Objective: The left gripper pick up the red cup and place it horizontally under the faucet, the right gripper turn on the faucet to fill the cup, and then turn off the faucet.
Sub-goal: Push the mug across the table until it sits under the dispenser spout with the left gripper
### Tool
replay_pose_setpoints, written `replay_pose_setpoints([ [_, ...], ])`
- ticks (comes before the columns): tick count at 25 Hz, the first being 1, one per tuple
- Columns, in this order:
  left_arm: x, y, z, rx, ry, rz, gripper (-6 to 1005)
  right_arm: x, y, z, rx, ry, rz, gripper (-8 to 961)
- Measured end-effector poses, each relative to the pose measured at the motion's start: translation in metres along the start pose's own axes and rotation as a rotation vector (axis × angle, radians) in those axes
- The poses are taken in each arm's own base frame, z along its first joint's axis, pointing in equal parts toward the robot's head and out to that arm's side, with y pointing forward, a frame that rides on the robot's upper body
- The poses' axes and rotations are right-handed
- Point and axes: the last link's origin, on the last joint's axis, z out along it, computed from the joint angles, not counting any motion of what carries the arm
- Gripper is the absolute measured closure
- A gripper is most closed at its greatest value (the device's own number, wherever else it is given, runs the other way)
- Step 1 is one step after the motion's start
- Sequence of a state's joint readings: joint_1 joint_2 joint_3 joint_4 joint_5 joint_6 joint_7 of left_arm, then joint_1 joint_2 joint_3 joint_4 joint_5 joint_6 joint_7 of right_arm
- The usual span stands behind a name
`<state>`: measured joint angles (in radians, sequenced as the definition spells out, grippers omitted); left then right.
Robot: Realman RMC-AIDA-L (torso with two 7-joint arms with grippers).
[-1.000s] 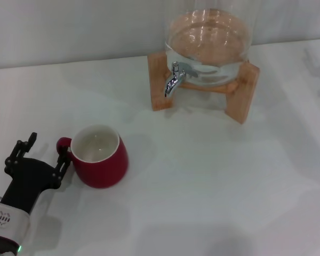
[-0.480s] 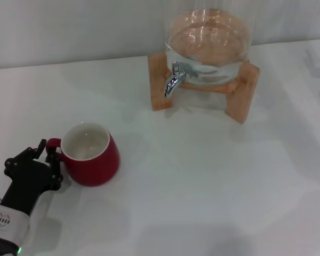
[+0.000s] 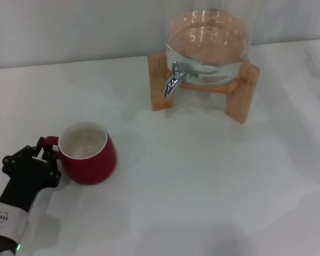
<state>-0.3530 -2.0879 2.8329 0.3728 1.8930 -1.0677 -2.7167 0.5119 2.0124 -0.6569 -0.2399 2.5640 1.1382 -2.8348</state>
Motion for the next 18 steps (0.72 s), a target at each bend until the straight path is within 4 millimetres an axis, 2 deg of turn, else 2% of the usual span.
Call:
replay_pose_setpoints([
  [6,0.007,-0.005,0.009,0.021,0.020,-0.002,904,0.000,0.003,0.002,-0.006,-0.001,0.004,277],
  [13,0.024,-0.004,0.027,0.002,0.070,-0.011,905,-0.001,0.004,0.003,-0.011,-0.002,0.004,277],
  [18,0.034,-0.006,0.039,-0.025,0.101,-0.080,905,-0.001,0.005,0.004,-0.013,-0.004,0.004,277],
])
